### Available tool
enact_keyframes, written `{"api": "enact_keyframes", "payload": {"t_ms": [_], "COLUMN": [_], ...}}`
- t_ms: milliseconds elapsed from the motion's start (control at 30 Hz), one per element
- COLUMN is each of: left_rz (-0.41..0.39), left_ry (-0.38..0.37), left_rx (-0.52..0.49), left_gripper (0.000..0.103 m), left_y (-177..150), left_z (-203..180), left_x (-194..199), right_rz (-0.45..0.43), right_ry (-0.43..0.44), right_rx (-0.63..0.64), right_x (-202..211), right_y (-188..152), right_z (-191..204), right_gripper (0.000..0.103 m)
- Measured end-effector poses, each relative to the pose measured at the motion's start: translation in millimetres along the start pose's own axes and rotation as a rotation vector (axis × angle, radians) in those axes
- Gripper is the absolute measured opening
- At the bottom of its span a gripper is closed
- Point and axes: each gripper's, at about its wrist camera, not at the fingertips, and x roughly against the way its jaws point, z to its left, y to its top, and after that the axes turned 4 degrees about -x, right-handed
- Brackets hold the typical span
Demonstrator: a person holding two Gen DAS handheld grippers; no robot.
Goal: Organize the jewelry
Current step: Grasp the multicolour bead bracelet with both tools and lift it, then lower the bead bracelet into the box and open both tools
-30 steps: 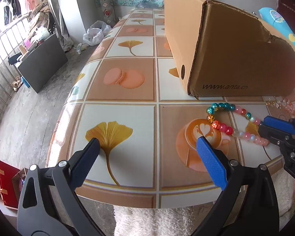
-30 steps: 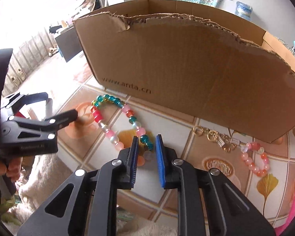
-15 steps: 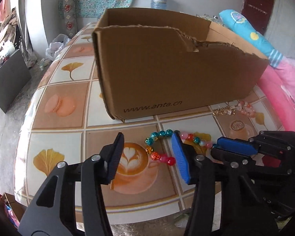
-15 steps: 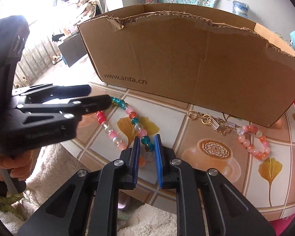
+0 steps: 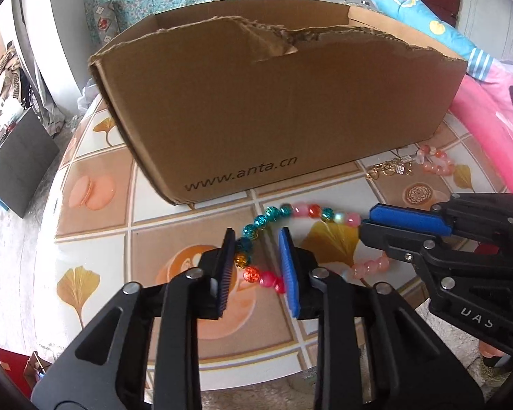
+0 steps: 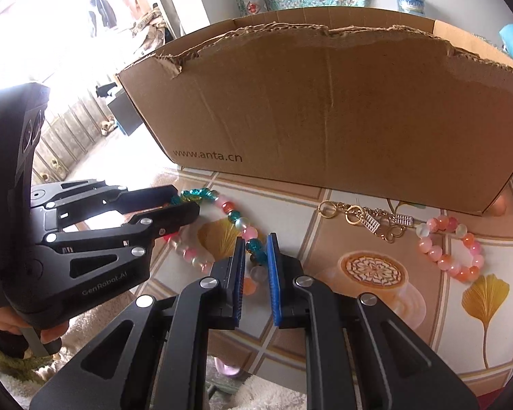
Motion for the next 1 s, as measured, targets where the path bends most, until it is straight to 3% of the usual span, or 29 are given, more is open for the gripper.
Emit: {"api": "enact_keyframes", "payload": {"t_ms": [100,500,800,1000], "left_rz": [-0.003,-0.026,-0.125,-0.249], "left_ry": [-0.006,-0.059,-0.106,-0.117], "left_rx": [-0.013,0.014,0.007,-0.030], "left_gripper": [0.009,0.009,0.009,0.009], "left_y": [2.1,17.8,27.1,37.1], "left_z": [-4.9,-16.0,-17.1,-24.9], "left_x": [0.4,21.4,65.9,113.8], "right_rz": [-0.006,-0.042,-0.126,-0.214], "right_ry": [0.018,0.116,0.111,0.107], "right_rx": [-0.012,-0.141,-0.116,-0.069], "right_x": [-0.8,18.4,64.6,110.0], "right_y": [1.6,2.9,6.0,17.2], "right_z": [-5.1,-45.0,-45.0,-35.9], "right_gripper": [0.010,0.010,0.010,0.010]}}
